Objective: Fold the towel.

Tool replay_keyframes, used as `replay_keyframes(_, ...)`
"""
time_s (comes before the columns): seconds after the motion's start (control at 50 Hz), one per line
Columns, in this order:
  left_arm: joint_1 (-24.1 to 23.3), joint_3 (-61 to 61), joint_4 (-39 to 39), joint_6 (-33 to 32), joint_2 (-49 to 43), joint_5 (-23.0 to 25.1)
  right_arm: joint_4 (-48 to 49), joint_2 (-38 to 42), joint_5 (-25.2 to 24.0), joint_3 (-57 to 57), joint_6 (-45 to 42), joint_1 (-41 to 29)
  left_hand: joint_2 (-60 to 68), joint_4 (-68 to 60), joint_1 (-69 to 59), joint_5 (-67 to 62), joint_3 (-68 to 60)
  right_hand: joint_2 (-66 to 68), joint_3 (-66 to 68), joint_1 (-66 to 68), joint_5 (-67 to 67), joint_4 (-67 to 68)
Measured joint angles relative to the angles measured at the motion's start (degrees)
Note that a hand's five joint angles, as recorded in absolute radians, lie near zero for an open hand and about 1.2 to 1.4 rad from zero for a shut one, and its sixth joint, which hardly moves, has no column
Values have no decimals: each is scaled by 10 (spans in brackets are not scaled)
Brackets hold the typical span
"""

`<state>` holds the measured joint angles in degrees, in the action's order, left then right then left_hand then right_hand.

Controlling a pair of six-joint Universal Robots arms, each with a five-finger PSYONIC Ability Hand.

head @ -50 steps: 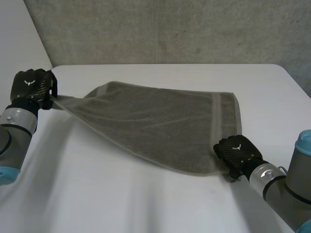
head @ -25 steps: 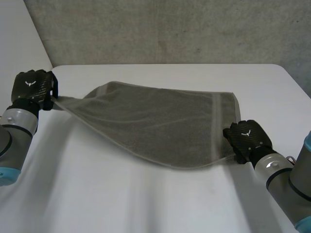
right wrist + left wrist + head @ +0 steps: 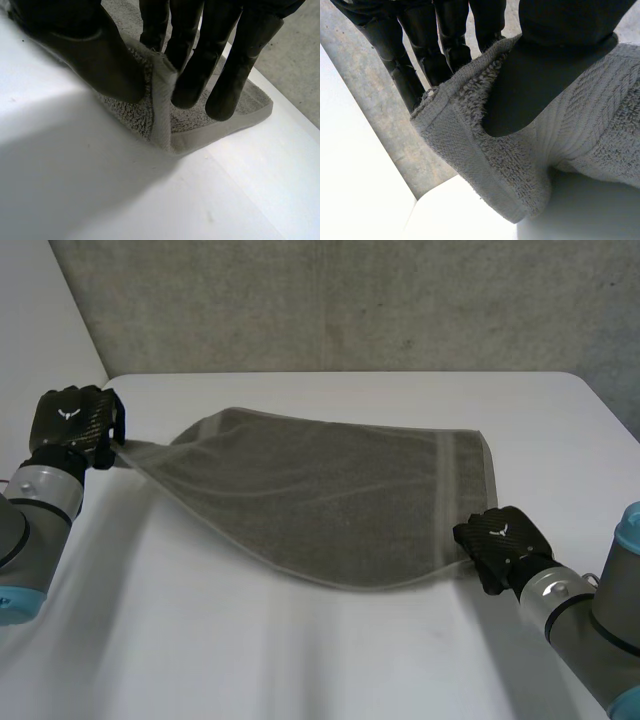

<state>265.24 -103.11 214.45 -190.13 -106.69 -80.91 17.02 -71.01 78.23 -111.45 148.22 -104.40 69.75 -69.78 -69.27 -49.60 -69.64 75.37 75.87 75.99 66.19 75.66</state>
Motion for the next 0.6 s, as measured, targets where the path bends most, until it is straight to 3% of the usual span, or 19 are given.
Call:
replay_keyframes(0.16,0,-1,-1,-1,1,0,-2,-39,0,10,0,5,0,0,0,0,0,1,8,0,5,8)
replay_keyframes(0.28,-1,-5,-8,-3,41,1,-12,-164,-12,28,15,44,0,0,0,0,0,1,8,0,5,8)
replay_keyframes(0.42,0,-13,-55,-4,165,3,-103,-307,-77,100,69,109,0,0,0,0,0,2,8,0,5,8)
replay_keyframes(0.52,1,-3,-98,-3,238,14,-195,-330,-115,188,93,148,0,0,0,0,0,2,8,0,5,8)
replay_keyframes(0.6,1,16,-130,-3,259,30,-266,-301,-128,263,94,169,0,0,0,0,0,2,8,0,5,8)
